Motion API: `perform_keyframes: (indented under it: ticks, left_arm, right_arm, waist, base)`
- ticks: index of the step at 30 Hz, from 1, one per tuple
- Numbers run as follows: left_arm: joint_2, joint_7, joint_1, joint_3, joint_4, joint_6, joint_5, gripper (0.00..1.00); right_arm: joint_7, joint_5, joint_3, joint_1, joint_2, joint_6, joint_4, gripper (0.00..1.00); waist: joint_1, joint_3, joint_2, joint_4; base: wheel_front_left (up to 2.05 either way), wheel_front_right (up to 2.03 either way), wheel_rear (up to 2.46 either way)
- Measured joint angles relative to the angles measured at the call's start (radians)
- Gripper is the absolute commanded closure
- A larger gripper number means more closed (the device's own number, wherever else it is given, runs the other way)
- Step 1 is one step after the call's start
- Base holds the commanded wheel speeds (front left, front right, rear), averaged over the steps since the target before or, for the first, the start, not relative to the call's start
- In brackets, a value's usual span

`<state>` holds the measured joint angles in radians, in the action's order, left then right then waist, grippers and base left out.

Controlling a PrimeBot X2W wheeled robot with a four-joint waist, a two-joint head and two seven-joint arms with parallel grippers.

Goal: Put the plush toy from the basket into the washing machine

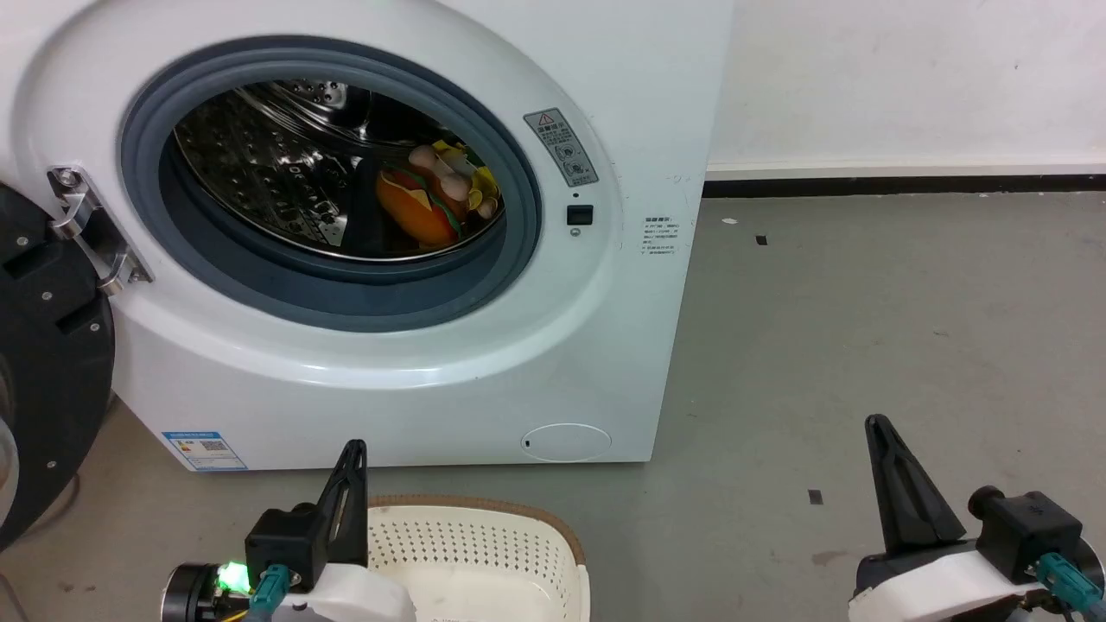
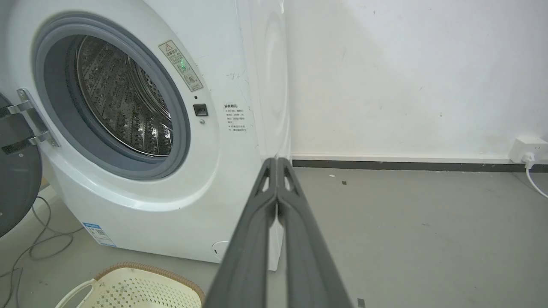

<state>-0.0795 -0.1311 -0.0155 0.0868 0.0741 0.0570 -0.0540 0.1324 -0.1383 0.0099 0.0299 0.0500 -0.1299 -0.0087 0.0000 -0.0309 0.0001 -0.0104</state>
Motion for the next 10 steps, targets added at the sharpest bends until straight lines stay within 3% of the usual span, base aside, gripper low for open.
perform_keyframes:
  ticks: [10]
  left_arm:
    - [0.003,0.021,0.0,-0.011,-0.009,-0.009,0.008,1.0]
  right_arm:
    - [-0.02,0.018,-0.001,-0.003,0.0,0.0,0.001,1.0]
  waist:
    - [0.0,0.005,0.0,0.002]
  base:
    - [0.0,0.0,0.0]
